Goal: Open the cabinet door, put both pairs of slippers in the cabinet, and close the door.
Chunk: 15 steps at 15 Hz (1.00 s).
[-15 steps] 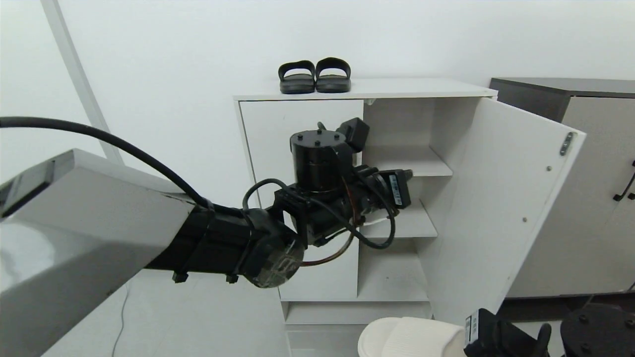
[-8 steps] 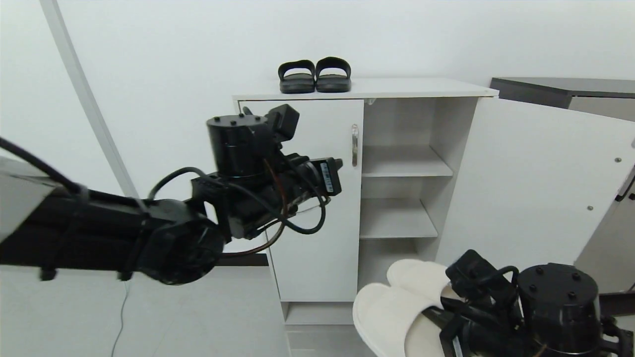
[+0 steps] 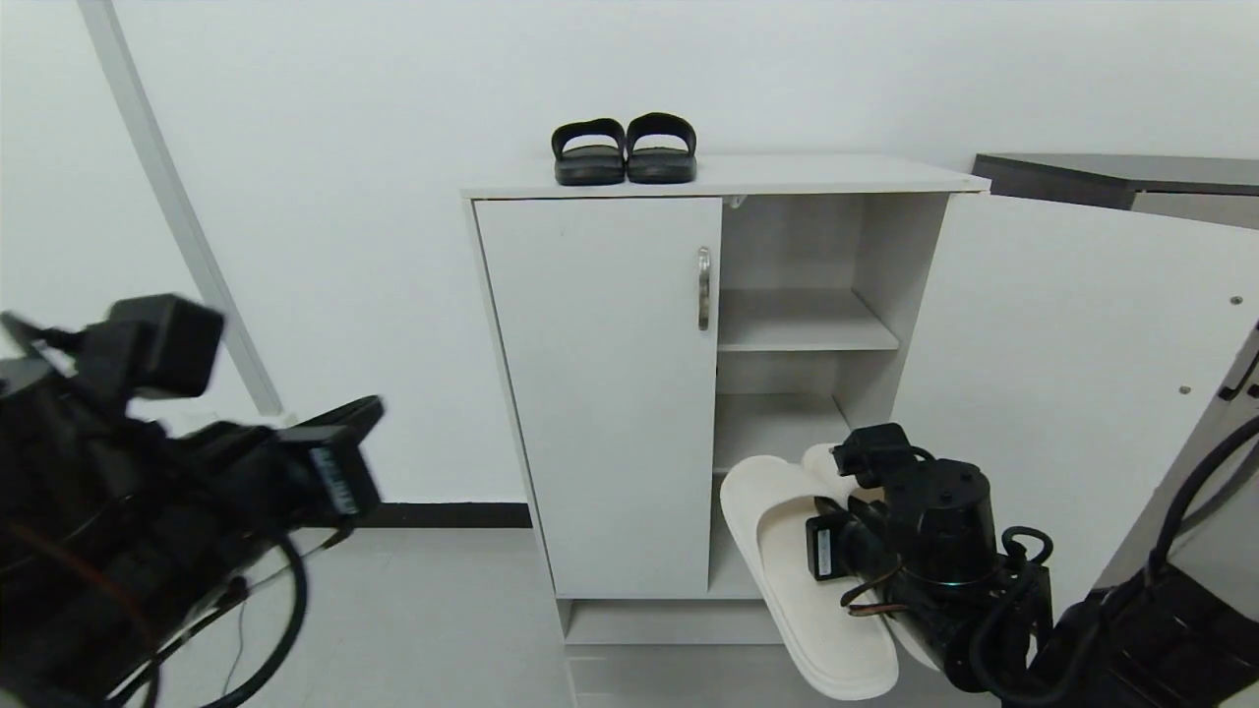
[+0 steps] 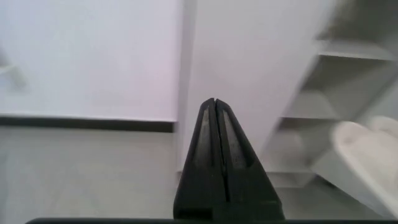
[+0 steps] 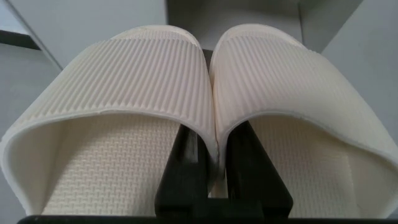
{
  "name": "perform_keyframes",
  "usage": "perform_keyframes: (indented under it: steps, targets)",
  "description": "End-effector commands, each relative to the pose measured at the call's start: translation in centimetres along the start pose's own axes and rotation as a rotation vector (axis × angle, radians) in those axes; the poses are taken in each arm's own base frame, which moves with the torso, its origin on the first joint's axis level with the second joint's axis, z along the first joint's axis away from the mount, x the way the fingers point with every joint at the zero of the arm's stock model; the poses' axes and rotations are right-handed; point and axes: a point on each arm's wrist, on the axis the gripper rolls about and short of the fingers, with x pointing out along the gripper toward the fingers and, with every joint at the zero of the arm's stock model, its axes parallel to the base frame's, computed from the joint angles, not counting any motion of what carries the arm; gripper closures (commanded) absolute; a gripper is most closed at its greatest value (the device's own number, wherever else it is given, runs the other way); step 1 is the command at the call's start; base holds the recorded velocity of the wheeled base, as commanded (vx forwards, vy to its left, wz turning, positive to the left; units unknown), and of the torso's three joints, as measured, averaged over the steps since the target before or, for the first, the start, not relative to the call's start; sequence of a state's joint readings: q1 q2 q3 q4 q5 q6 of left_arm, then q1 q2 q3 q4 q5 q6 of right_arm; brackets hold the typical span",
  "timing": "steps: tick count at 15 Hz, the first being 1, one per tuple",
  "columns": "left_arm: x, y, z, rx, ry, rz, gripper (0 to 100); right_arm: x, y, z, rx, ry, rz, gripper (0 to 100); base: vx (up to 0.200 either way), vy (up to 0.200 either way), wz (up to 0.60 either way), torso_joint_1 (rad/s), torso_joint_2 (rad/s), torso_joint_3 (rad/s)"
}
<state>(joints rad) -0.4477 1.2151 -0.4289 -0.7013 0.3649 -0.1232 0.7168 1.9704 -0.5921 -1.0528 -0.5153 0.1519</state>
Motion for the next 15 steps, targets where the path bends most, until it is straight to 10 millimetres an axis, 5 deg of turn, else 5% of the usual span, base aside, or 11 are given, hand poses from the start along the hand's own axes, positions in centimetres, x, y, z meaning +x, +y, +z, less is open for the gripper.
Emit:
perform_keyframes:
  steps: [1, 9, 15]
  targets:
    - [-7.6, 6.0, -2.7, -0.01, -0.125, 0.314, 100, 0.8, 0.1, -1.0, -0.013, 0.028, -0.009, 100, 0.0, 0.0, 0.0, 0.0, 0.0, 0.0]
    - [-17.7, 7.2, -11.8, 0.051, -0.121, 0.423, 100, 0.8, 0.2, -1.3, -0.019, 0.037, -0.008, 100, 0.0, 0.0, 0.0, 0.0, 0.0, 0.0]
    - [-17.8, 6.8, -13.1, 0.077, -0.136, 0.222, 100, 0.7, 0.2, -1.4, -0.021, 0.042, -0.006, 100, 0.0, 0.0, 0.0, 0.0, 0.0, 0.0]
